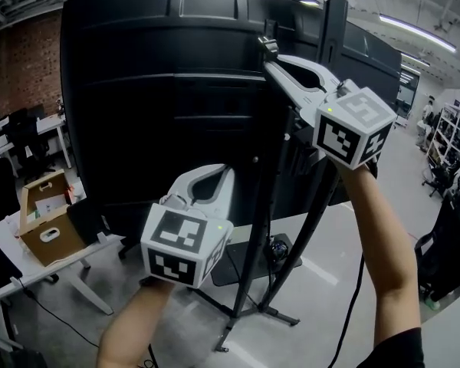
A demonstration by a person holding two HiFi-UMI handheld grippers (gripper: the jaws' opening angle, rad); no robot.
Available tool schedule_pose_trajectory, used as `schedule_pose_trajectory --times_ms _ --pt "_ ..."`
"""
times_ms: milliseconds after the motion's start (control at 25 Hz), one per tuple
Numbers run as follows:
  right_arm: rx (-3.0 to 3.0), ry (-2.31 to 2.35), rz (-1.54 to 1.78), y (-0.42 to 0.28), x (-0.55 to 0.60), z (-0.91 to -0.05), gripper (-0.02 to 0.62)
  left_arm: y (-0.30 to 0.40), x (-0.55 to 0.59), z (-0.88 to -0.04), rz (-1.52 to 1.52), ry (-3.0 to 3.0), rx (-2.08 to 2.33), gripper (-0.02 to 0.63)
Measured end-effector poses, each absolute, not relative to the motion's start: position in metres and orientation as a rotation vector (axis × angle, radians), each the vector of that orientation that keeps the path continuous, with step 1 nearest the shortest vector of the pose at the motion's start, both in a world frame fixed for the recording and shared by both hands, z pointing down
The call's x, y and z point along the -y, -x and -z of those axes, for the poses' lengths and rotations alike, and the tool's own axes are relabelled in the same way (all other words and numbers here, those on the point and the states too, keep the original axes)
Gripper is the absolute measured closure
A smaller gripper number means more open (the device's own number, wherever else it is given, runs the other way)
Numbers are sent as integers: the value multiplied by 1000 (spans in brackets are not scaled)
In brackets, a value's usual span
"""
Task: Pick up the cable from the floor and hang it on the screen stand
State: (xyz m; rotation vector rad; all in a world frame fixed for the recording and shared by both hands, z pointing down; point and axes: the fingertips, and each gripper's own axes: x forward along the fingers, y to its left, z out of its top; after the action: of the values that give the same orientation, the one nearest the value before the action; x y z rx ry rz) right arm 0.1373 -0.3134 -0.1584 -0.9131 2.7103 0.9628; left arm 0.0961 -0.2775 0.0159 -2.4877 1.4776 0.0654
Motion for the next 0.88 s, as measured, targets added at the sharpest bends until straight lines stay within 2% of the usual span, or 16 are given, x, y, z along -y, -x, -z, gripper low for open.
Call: schedule_pose_trajectory --times_ms 400,880 --pt "-2665 987 -1023 -124 344 209 545 -102 300 26 -116 2459 -1310 603" --pt "-2669 1248 -1315 -113 389 244 543 -111 303 41 -84 2436 -1144 603"
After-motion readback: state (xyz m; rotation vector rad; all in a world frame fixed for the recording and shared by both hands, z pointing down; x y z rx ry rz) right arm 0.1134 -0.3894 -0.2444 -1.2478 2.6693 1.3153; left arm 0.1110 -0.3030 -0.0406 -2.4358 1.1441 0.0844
